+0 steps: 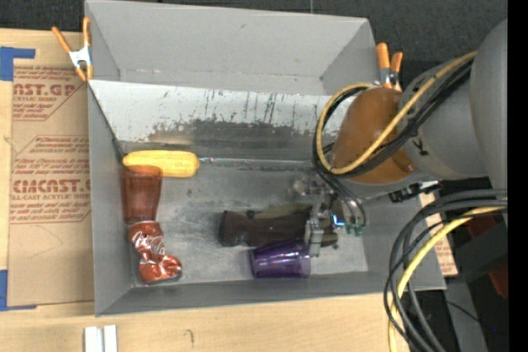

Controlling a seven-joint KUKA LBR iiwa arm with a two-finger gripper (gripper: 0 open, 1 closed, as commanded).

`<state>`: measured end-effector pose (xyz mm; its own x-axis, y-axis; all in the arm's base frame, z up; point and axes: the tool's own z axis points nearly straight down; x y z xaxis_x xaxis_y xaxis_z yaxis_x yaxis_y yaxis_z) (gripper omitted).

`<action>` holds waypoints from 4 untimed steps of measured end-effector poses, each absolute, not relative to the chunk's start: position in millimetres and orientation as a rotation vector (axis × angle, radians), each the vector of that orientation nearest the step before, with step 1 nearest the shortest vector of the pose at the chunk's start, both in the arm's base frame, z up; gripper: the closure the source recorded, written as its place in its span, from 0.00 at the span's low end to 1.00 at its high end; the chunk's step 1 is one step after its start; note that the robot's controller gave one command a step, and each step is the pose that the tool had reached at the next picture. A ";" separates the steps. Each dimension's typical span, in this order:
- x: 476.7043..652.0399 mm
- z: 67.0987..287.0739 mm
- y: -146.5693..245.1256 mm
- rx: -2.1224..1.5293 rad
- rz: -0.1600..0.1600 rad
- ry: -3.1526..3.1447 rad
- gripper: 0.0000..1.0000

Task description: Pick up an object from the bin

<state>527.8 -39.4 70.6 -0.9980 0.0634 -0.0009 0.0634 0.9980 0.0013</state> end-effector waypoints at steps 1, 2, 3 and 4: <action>527.2 66.7 -33.5 0.113 0.001 3.137 1.00; 526.8 66.8 -34.3 0.116 0.001 3.138 1.00; 526.0 69.3 -34.3 0.116 0.001 3.141 1.00; 525.4 78.9 -33.9 0.116 0.001 3.143 1.00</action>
Offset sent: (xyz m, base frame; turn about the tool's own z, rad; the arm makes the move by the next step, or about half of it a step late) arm 0.0000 0.0000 0.0000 0.0000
